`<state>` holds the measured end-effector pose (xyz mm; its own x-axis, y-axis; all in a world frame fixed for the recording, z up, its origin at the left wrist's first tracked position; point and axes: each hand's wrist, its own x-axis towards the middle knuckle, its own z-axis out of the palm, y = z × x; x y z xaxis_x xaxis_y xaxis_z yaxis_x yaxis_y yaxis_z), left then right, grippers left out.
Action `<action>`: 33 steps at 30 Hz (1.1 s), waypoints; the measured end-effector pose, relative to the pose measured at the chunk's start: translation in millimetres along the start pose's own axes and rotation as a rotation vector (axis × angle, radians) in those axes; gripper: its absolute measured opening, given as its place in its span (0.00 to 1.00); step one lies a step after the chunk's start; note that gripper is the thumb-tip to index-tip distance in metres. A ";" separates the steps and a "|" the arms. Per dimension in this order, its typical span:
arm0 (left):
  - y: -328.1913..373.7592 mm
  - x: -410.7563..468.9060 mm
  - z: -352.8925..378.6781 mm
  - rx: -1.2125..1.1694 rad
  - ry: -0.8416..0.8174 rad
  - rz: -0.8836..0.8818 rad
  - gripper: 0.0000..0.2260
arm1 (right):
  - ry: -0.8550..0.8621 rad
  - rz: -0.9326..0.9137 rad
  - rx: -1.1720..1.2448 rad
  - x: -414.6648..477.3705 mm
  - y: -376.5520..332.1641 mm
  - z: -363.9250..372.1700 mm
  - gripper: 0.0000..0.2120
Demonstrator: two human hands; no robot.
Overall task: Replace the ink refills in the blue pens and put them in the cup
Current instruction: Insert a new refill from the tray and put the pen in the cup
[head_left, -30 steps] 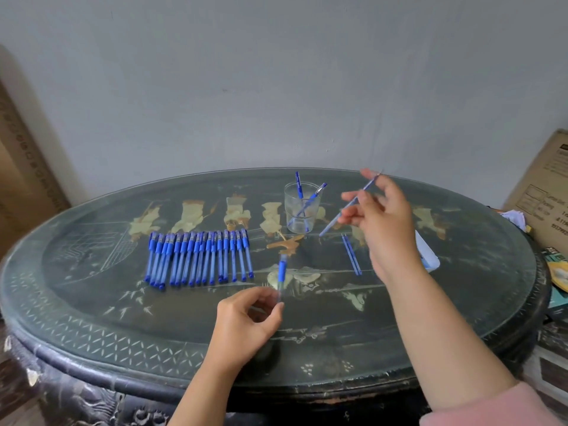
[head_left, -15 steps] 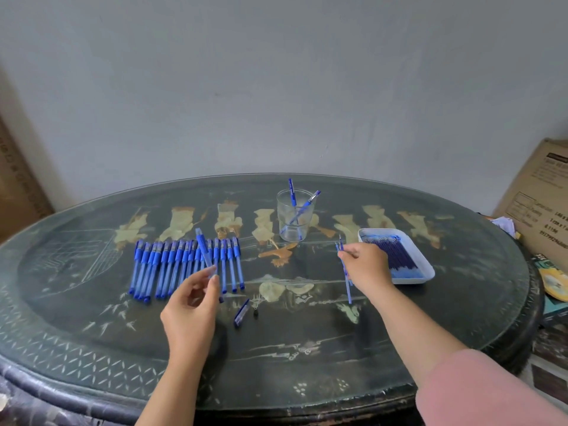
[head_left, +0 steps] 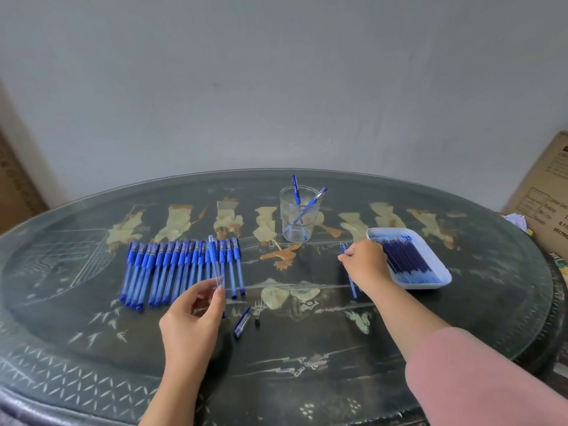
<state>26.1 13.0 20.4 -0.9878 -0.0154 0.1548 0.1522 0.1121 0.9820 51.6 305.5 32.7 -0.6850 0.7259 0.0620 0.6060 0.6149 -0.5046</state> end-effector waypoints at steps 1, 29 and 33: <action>-0.2 0.4 0.2 0.004 -0.004 -0.003 0.05 | 0.000 0.004 -0.013 1.1 -0.2 0.7 0.12; 1.1 0.9 1.0 0.029 -0.015 -0.015 0.05 | 0.063 -0.057 -0.169 16.0 2.0 10.0 0.09; 0.3 1.8 0.7 0.029 -0.012 -0.023 0.04 | 0.082 -0.076 -0.194 16.6 3.1 12.0 0.09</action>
<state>24.2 13.7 20.9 -0.9914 -0.0068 0.1304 0.1282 0.1408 0.9817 37.2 315.7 21.8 -0.7012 0.6930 0.1677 0.6258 0.7109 -0.3209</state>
